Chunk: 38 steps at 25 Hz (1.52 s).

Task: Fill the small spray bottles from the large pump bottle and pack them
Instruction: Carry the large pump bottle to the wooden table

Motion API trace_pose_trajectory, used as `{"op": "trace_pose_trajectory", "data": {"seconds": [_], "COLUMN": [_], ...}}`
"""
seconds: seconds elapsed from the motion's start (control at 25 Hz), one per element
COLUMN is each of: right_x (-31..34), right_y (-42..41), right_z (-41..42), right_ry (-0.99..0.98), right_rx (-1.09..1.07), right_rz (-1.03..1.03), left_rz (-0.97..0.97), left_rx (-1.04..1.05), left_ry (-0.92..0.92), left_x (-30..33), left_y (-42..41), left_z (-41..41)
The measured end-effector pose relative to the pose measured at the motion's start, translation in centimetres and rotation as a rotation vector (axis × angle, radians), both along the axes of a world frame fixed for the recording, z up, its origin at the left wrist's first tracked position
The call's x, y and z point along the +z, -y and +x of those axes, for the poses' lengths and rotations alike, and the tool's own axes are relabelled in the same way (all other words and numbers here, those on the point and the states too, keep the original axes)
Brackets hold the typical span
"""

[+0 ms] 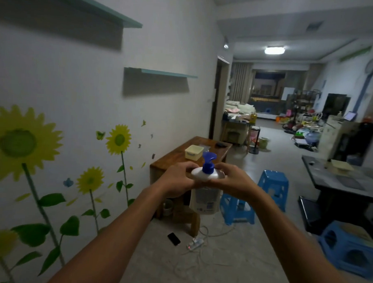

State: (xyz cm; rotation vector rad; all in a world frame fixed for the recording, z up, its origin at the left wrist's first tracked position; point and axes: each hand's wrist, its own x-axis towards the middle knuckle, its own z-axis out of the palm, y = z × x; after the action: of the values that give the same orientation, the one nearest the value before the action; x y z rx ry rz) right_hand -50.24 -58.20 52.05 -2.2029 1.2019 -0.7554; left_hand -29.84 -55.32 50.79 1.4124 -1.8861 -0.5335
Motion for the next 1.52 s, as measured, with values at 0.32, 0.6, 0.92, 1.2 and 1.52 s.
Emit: {"op": "trace_pose_trajectory", "data": {"seconds": [0.32, 0.6, 0.92, 1.2, 1.52], "right_x": [-0.6, -1.0, 0.6, 0.9, -1.2], "right_y": [3.6, 6.4, 14.8, 21.3, 31.6], "right_z": [-4.3, -3.3, 2.6, 2.1, -0.6], "right_ry": [0.08, 0.079, 0.088, 0.133, 0.129], "right_rx": [-0.117, -0.219, -0.337, -0.396, -0.441], "right_rz": [0.01, 0.044, 0.059, 0.087, 0.122], "left_rz": [-0.015, 0.013, -0.021, -0.006, 0.048], "left_rx": [-0.123, -0.227, -0.325, -0.419, -0.426], "left_ry": [0.045, 0.007, -0.042, -0.082, -0.08], "left_x": [0.8, 0.6, 1.2, 1.6, -0.7], "left_y": [5.1, 9.7, 20.5, 28.1, 38.7], "left_z": [-4.2, -3.2, 2.3, 1.8, -1.2]}}
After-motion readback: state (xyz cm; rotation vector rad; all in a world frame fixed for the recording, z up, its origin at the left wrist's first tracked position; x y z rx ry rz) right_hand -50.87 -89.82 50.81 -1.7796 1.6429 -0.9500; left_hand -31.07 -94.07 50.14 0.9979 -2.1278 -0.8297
